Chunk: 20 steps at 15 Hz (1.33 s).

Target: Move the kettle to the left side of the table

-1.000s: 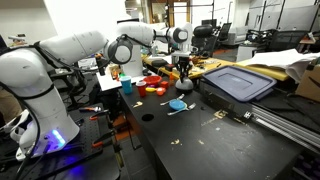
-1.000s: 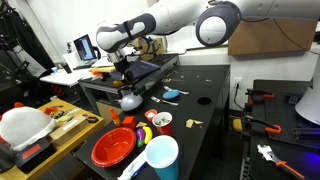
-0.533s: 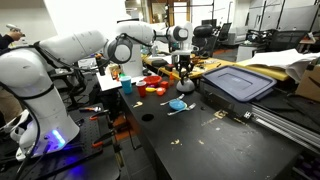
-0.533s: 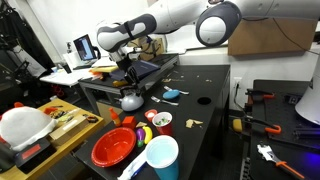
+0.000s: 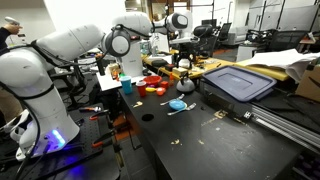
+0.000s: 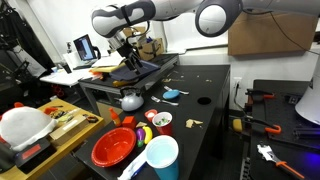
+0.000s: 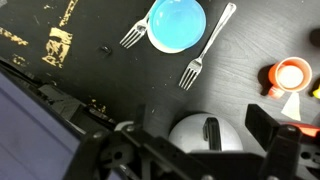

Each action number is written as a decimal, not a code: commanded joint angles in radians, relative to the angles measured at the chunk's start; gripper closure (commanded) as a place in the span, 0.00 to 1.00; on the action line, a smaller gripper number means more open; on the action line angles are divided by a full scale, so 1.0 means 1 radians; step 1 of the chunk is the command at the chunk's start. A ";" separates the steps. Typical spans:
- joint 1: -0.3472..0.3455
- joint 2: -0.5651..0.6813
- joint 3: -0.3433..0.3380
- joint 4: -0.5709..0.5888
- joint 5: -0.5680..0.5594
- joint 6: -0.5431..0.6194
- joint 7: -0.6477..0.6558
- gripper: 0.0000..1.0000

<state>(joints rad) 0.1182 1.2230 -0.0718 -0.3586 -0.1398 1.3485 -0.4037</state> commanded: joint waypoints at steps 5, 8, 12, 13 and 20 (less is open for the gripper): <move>-0.009 -0.139 -0.036 -0.026 -0.047 -0.074 0.093 0.00; -0.030 -0.172 -0.034 -0.019 -0.043 -0.051 0.157 0.00; -0.064 -0.210 -0.028 -0.016 -0.029 -0.028 0.240 0.00; -0.073 -0.217 -0.027 -0.014 -0.026 -0.016 0.255 0.00; -0.101 -0.238 -0.030 -0.025 -0.032 0.034 0.299 0.00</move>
<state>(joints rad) 0.0147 1.0008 -0.1002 -0.3575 -0.1726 1.3731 -0.1054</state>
